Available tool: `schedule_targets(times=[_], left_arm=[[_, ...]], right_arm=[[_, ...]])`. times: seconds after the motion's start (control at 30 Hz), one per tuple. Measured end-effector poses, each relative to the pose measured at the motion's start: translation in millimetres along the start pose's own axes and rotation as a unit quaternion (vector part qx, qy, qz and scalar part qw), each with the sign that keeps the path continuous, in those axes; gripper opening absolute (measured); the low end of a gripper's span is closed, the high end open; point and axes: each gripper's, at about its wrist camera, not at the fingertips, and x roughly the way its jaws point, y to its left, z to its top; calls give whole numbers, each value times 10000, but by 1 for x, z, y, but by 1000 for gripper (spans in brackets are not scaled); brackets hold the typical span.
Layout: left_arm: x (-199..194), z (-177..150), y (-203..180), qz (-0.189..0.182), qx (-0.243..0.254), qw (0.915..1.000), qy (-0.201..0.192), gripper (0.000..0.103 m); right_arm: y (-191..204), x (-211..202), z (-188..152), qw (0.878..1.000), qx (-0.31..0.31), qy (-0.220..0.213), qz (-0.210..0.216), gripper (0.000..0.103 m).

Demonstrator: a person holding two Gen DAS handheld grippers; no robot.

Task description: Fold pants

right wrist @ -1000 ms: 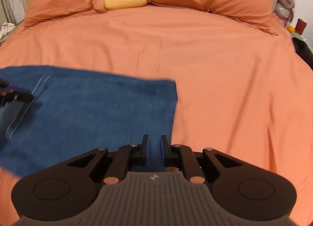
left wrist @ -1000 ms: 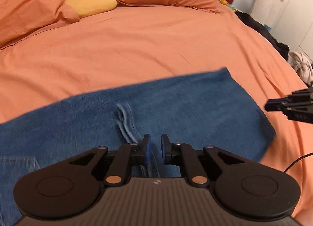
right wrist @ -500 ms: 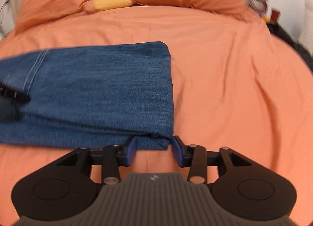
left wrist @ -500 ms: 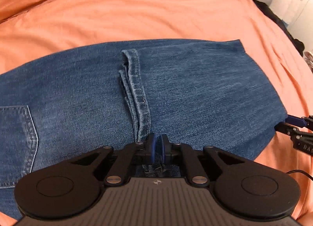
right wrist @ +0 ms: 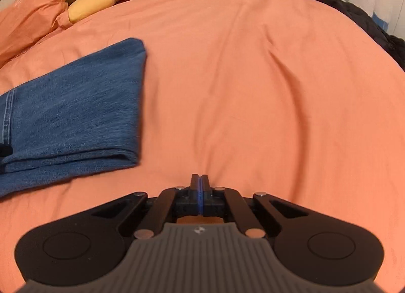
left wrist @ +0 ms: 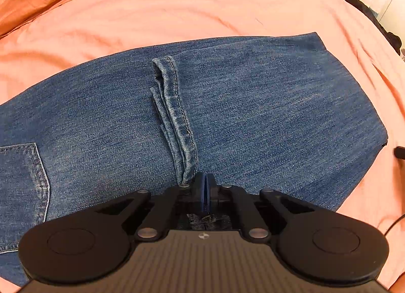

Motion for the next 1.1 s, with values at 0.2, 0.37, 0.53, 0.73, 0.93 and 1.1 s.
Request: schedule_targets(times=[0.2, 0.37, 0.53, 0.73, 0.93, 1.1], left_arm=[[-22, -7, 1, 223, 99, 9997, -93, 14], [-62, -25, 29, 421, 94, 9987, -276, 19], [-105, -47, 75, 446, -311, 9973, -490, 25], [-151, -75, 143, 691, -1207, 9849, -1031, 60], [-170, -106, 215, 858, -2243, 9632, -1204, 73], [-163, -134, 265, 702, -3180, 9374, -1237, 85]], right_arm=[[11, -26, 0, 9986, -479, 23, 230, 0], [43, -44, 9, 9947, -935, -70, 432, 0], [94, -55, 16, 9850, -1573, -176, 692, 0], [171, -57, 26, 9645, -2422, -219, 1032, 0], [251, -48, 35, 9297, -3459, -126, 1261, 0], [300, -30, 43, 8989, -4214, 23, 1196, 2]])
